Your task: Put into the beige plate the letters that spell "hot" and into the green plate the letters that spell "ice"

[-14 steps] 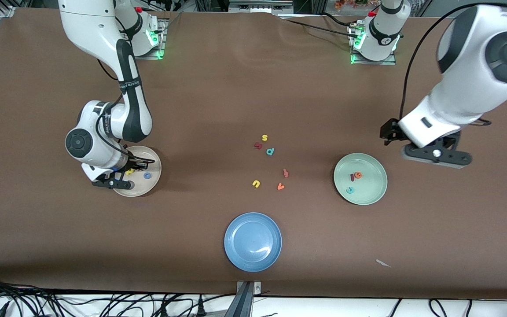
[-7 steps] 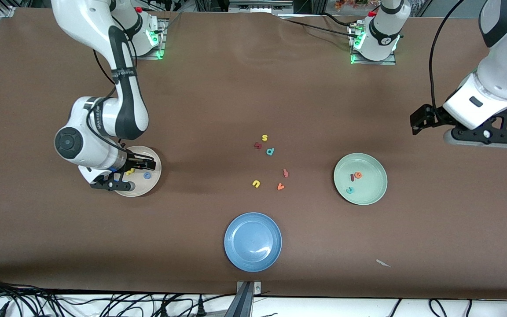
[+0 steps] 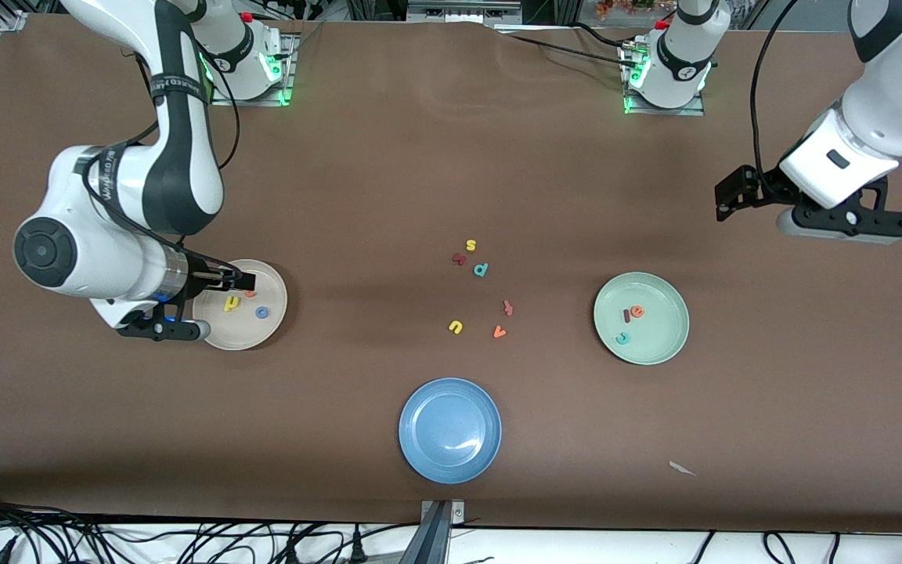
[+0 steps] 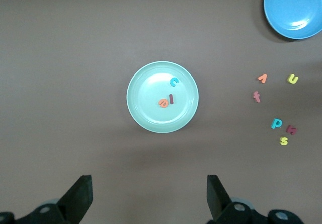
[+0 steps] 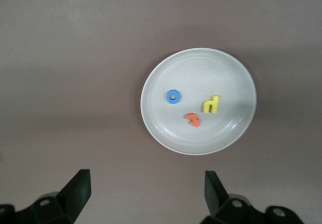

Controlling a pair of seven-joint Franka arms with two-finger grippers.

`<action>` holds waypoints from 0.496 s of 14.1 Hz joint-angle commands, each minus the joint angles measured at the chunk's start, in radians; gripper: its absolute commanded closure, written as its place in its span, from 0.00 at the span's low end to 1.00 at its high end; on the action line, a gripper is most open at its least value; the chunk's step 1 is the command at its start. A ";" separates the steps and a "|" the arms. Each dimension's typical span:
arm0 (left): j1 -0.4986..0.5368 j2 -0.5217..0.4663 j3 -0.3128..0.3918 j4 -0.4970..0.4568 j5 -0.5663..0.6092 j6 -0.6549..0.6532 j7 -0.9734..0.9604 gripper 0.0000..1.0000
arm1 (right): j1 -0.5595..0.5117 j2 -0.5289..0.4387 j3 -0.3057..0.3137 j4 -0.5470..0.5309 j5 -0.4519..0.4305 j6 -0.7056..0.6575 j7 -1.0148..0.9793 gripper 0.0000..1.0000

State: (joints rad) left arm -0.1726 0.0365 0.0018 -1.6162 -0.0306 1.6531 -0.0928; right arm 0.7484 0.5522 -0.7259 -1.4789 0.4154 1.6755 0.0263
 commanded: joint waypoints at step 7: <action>0.165 -0.052 -0.068 -0.053 0.014 0.008 0.105 0.00 | -0.466 -0.288 0.491 0.017 -0.317 -0.207 0.012 0.00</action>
State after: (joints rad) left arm -0.0420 0.0020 -0.0276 -1.6466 -0.0287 1.6535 -0.0144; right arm 0.3471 0.3580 -0.3166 -1.4254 0.1473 1.5283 0.0300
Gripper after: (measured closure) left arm 0.000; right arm 0.000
